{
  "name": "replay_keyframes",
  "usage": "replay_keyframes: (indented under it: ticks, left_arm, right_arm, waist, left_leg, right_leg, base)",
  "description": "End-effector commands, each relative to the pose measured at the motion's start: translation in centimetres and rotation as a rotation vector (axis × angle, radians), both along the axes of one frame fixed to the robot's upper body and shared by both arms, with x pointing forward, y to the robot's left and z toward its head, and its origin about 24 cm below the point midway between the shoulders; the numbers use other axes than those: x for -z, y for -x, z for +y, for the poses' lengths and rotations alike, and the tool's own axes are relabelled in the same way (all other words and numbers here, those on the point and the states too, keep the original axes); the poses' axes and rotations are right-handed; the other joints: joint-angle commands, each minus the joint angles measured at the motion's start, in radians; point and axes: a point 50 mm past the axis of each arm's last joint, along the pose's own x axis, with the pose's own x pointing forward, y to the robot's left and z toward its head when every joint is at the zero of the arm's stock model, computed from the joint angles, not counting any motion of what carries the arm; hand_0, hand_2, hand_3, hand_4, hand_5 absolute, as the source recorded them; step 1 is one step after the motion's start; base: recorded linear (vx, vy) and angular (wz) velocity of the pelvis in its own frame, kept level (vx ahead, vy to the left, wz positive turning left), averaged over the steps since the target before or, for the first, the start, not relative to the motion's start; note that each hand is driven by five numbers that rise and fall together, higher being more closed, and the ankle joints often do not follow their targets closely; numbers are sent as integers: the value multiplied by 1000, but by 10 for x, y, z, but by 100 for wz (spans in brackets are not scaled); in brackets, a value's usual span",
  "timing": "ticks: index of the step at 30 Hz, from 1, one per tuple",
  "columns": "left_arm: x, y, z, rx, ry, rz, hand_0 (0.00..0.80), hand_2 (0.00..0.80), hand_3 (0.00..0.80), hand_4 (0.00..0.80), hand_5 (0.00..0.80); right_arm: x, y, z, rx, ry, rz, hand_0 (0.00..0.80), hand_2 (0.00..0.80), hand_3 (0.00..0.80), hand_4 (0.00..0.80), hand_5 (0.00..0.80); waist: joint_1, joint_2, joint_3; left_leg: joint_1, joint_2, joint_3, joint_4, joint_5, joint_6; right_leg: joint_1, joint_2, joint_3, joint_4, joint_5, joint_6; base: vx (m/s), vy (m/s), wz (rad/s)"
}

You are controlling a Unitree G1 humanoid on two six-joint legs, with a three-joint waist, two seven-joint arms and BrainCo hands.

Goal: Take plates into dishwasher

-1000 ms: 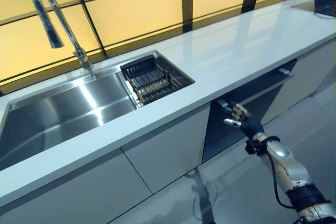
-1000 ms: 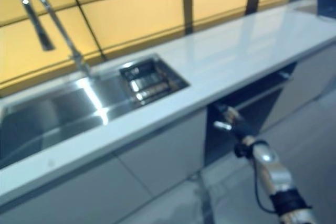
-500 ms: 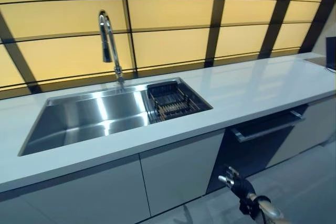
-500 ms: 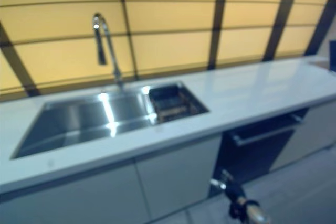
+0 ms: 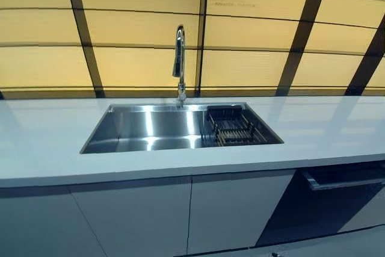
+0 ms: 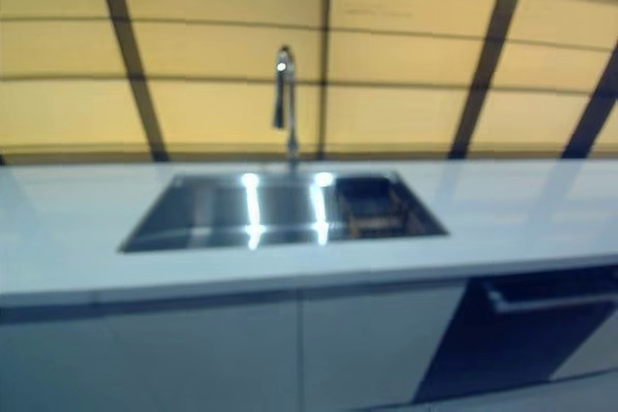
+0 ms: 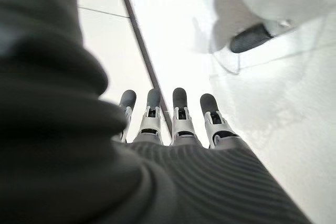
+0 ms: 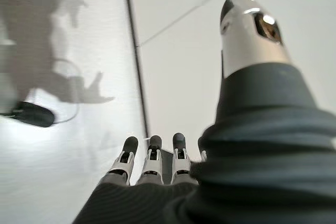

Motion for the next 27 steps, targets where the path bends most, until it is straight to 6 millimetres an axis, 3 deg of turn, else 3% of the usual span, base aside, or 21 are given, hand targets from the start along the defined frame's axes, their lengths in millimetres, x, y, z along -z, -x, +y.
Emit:
replay_keyframes:
  ticks: [1, 5, 8, 11, 13, 15, 17, 21, 22, 23, 24, 26, 27]
  left_arm:
    - [-13, -29, 14, 61, -61, -30, 0, 0, 0, 0, 0]
    - [-17, -37, 20, 55, -79, -23, 0, 0, 0, 0, 0]
    - [-15, -39, 15, 42, -48, -11, 0, 0, 0, 0, 0]
    - [-10, -35, 7, 48, -9, -3, 0, 0, 0, 0, 0]
    - [-8, -32, 2, 53, 19, -8, 0, 0, 0, 0, 0]
    - [-6, -31, -2, 67, 30, -13, 0, 0, 0, 0, 0]
    - [-5, -31, -7, 63, 48, -26, 0, 0, 0, 0, 0]
    - [-5, -35, -15, 53, 73, -50, 0, 0, 0, 0, 0]
    - [-4, -34, -15, 49, 76, -38, 0, 0, 0, 0, 0]
    - [-4, -34, -15, 48, 77, -34, 0, 0, 0, 0, 0]
    - [-2, -29, -14, 35, 83, -19, 0, 0, 0, 0, 0]
    - [0, -24, -14, 15, 88, -6, 0, 0, 0, 0, 0]
    - [2, -18, -14, -4, 92, 7, 0, 0, 0, 0, 0]
  right_arm:
    - [-18, -31, -3, -134, 111, -139, 0, 0, 0, 0, 0]
    - [-10, -24, 7, -186, 132, -93, 0, 0, 0, 0, 0]
    - [2, -13, 14, -191, 131, -20, 0, 0, 0, 0, 0]
    - [7, -9, 15, -212, 146, 23, 0, 0, 0, 0, 0]
    - [9, -9, 16, -207, 154, 32, 0, 0, 0, 0, 0]
    - [8, -12, 15, -191, 168, 39, 0, 0, 0, 0, 0]
    - [7, -14, 10, -191, 184, 60, 0, 0, 0, 0, 0]
    - [8, -8, 0, -181, 213, 93, 0, 0, 0, 0, 0]
    - [11, -3, -2, -168, 215, 118, 0, 0, 0, 0, 0]
    - [11, -2, -3, -167, 216, 124, 0, 0, 0, 0, 0]
    - [13, 3, -5, -171, 222, 151, 0, 0, 0, 0, 0]
    - [15, 8, -6, -170, 223, 172, 0, 0, 0, 0, 0]
    - [16, 12, -7, -162, 221, 191, 0, 0, 0, 0, 0]
  waist:
    - [6, 55, 18]
    - [25, 60, -23]
    - [33, 66, -58]
    - [43, 71, -70]
    - [51, 79, -65]
    - [68, 93, -50]
    - [80, 95, -34]
    - [76, 114, -7]
    - [68, 113, 0]
    - [66, 112, 1]
    - [62, 100, 3]
    - [59, 89, -4]
    - [55, 73, -8]
  left_leg:
    - [-14, -3, -15, -39, -29, 69]
    - [-81, -28, -31, -39, -21, 97]
    - [-126, -51, -77, -39, -2, 117]
    - [-141, -62, -112, -39, 10, 119]
    - [-151, -65, -143, -39, 18, 111]
    - [-168, -54, -176, -39, 47, 79]
    - [-222, -42, -173, -38, 90, 41]
    - [-278, -17, -123, -36, 140, 6]
    - [-274, -19, -98, 1, 120, 11]
    - [-274, -22, -100, 17, 110, 14]
    - [-266, -46, -147, 106, 55, 33]
    - [-253, -69, -194, 173, 1, 54]
    - [-228, -94, -222, 250, -68, 76]
  right_leg:
    - [-107, -1, 105, 81, 181, 72]
    - [-61, 69, 110, 186, 77, 41]
    - [-33, 162, 169, 245, -30, 13]
    - [-12, 202, 201, 232, -96, -6]
    - [-16, 217, 214, 207, -138, -26]
    - [30, 256, 211, 125, -232, -80]
    - [66, 279, 224, 43, -226, -97]
    - [107, 309, 213, -12, -220, -126]
    - [109, 307, 202, -11, -220, -137]
    - [108, 305, 201, -10, -220, -139]
    - [95, 292, 207, -4, -209, -147]
    - [78, 280, 219, 0, -196, -150]
    - [69, 264, 233, 3, -183, -148]
  base:
    - [-209, 121, 26]
    - [-224, 37, 54]
    - [-214, -46, 45]
    - [-204, -102, 51]
    - [-204, -165, 15]
    - [-221, -203, 3]
    - [-278, -165, 27]
    - [-264, -90, 40]
    - [-235, -40, 18]
    - [-291, -38, 29]
    - [-194, -20, 20]
    - [-193, -1, 6]
    - [-145, 13, -1]
